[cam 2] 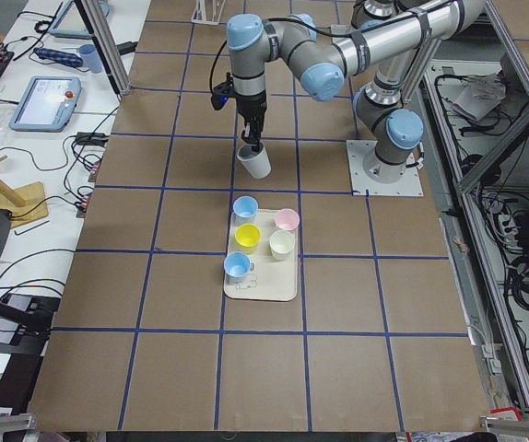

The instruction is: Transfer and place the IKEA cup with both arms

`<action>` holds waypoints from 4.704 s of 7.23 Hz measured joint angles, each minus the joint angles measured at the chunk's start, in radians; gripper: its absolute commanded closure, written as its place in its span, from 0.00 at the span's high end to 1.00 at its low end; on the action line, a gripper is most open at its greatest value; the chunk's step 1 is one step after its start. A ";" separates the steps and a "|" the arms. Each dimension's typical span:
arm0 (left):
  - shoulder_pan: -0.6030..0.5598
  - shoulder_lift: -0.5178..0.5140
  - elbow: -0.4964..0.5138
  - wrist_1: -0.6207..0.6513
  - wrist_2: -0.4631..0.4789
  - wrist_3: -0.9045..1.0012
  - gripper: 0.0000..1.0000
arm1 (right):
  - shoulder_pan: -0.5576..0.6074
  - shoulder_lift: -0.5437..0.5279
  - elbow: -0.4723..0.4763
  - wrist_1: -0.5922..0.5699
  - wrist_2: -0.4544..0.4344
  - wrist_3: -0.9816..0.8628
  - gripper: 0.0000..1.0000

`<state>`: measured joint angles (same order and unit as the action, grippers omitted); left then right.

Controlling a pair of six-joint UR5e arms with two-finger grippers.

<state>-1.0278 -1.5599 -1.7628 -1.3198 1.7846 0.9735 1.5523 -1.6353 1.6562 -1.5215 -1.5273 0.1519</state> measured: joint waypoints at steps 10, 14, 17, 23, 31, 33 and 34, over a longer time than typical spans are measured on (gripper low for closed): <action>0.565 -0.224 -0.043 0.177 -0.425 1.214 0.00 | 0.000 -0.018 0.002 -0.008 -0.056 0.000 1.00; 0.599 -0.341 -0.056 0.245 -0.430 1.216 0.00 | 0.000 -0.018 0.001 -0.008 -0.056 -0.001 1.00; 0.600 -0.370 -0.048 0.240 -0.421 1.173 1.00 | -0.001 -0.018 0.001 -0.008 -0.056 -0.002 1.00; 0.482 -0.237 0.061 0.008 -0.306 0.709 1.00 | -0.001 -0.017 0.001 -0.009 -0.056 -0.001 1.00; -0.139 0.041 0.146 -0.361 -0.288 -0.303 1.00 | -0.001 -0.017 -0.004 -0.008 -0.038 -0.003 1.00; -0.311 0.058 0.152 -0.360 -0.287 -0.555 1.00 | -0.001 -0.018 -0.004 -0.008 -0.037 -0.003 1.00; -0.393 0.054 0.152 -0.354 -0.289 -0.687 1.00 | -0.002 -0.018 -0.004 -0.008 -0.036 -0.004 1.00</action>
<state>-1.4211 -1.5061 -1.6105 -1.6736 1.4957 0.2869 1.5506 -1.6533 1.6520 -1.5297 -1.5638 0.1474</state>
